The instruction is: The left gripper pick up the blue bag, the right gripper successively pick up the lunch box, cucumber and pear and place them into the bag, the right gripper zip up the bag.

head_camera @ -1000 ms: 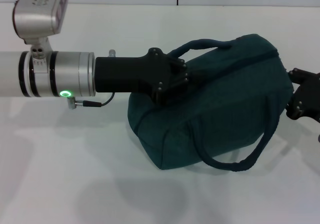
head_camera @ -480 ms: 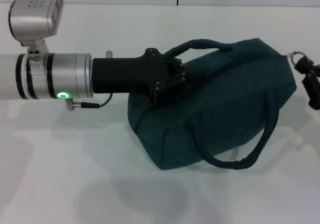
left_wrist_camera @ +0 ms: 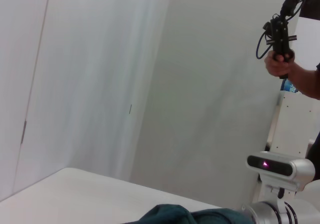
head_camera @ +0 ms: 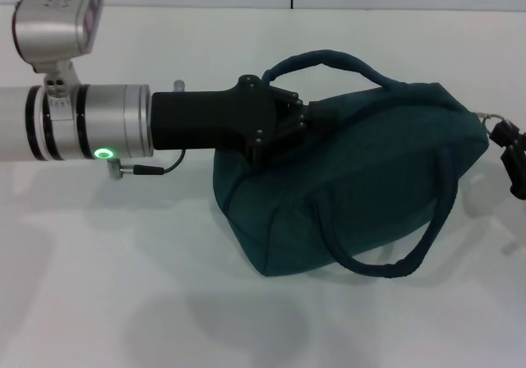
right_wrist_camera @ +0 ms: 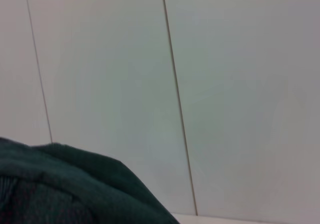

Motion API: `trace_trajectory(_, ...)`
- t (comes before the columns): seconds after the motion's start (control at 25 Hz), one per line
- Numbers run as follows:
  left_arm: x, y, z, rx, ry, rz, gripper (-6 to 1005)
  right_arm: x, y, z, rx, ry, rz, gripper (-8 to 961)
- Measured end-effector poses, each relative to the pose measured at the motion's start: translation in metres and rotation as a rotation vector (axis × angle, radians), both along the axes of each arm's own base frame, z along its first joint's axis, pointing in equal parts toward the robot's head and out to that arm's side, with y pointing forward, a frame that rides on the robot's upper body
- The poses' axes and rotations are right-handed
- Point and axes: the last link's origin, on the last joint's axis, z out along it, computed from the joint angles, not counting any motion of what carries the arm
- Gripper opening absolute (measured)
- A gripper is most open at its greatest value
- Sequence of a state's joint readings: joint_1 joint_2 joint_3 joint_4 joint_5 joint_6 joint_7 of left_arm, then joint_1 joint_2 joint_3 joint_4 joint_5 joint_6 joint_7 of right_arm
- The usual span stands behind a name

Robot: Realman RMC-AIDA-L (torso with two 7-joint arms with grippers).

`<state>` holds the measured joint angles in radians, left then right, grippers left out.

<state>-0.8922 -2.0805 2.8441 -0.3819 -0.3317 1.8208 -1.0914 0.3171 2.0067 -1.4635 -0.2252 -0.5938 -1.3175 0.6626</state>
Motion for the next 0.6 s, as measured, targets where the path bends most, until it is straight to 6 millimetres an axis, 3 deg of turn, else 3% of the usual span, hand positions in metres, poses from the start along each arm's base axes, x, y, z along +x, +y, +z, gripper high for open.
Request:
trace_trajectory(0.36,0.005,-0.004,-0.006,0.001,-0.052,-0.015,79,-0.006,-0.001,0.001,-0.007,0.037,0.027,7)
trace_trajectory(0.6,-0.005,-0.007,0.001,0.063,-0.114,0.049,82,-0.009,-0.003,0.010,-0.013,0.106,0.044,113)
